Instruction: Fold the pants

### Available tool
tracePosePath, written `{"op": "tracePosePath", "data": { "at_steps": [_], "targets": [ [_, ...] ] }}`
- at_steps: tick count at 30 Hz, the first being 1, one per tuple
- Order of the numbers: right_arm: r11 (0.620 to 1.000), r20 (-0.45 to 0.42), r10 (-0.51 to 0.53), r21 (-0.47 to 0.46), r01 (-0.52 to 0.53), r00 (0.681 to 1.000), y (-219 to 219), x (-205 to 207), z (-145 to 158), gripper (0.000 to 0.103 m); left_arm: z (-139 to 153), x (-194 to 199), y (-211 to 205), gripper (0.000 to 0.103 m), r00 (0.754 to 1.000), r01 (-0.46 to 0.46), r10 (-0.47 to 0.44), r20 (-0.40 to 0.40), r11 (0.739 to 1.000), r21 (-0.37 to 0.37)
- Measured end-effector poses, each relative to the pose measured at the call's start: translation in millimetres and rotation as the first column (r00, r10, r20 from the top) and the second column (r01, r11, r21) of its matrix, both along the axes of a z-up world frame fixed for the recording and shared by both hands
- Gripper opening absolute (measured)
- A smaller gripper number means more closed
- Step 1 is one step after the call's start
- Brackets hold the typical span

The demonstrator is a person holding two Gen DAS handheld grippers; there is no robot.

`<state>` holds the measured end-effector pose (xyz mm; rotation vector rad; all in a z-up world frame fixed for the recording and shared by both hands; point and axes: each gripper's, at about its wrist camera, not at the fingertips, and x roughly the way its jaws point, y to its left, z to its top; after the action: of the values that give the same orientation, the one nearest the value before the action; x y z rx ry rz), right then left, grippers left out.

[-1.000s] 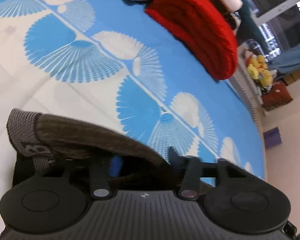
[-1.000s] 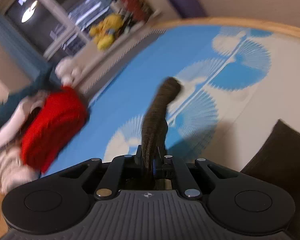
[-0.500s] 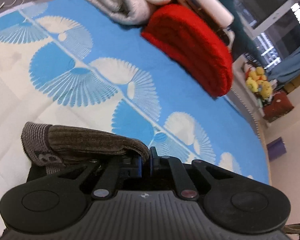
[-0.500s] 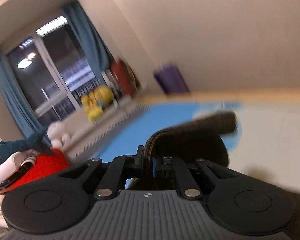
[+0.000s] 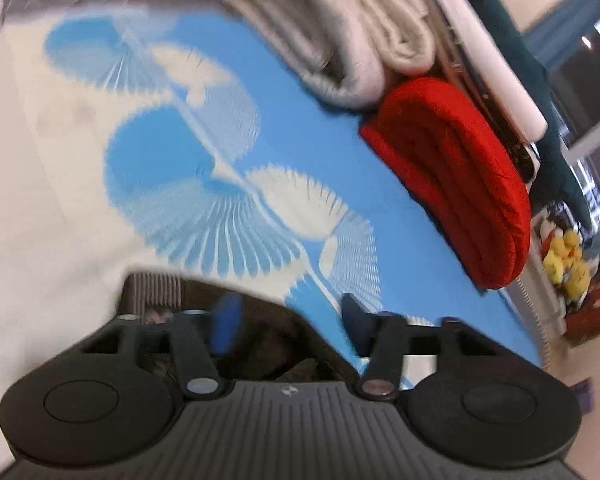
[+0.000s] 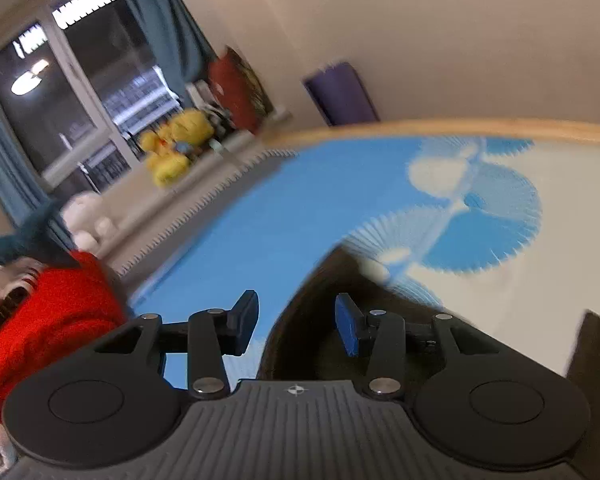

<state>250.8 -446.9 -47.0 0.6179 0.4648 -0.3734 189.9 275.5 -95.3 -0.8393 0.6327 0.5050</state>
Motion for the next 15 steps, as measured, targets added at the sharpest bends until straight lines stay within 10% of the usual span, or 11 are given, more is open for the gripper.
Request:
{"op": "tracePosePath", "data": {
  "at_steps": [7,12,15],
  "targets": [
    [0.995,-0.312,0.020,0.100,0.012,0.950,-31.5,2.0,-71.3,0.046,2.6,16.3,-23.0,0.068,0.960,0.273,-0.270,-0.073,0.961,0.045],
    [0.963,-0.374,0.058,0.265,0.047,0.926,-55.2,-0.9,-118.6,0.046,-0.5,33.0,-95.5,0.022,0.788,0.616,-0.598,-0.147,0.772,0.160],
    [0.963,-0.388,0.075,0.266,0.034,0.919,-53.1,8.8,-129.7,0.046,-6.8,36.9,-150.7,0.018,0.615,0.788,-0.773,-0.157,0.595,0.159]
  ]
}}
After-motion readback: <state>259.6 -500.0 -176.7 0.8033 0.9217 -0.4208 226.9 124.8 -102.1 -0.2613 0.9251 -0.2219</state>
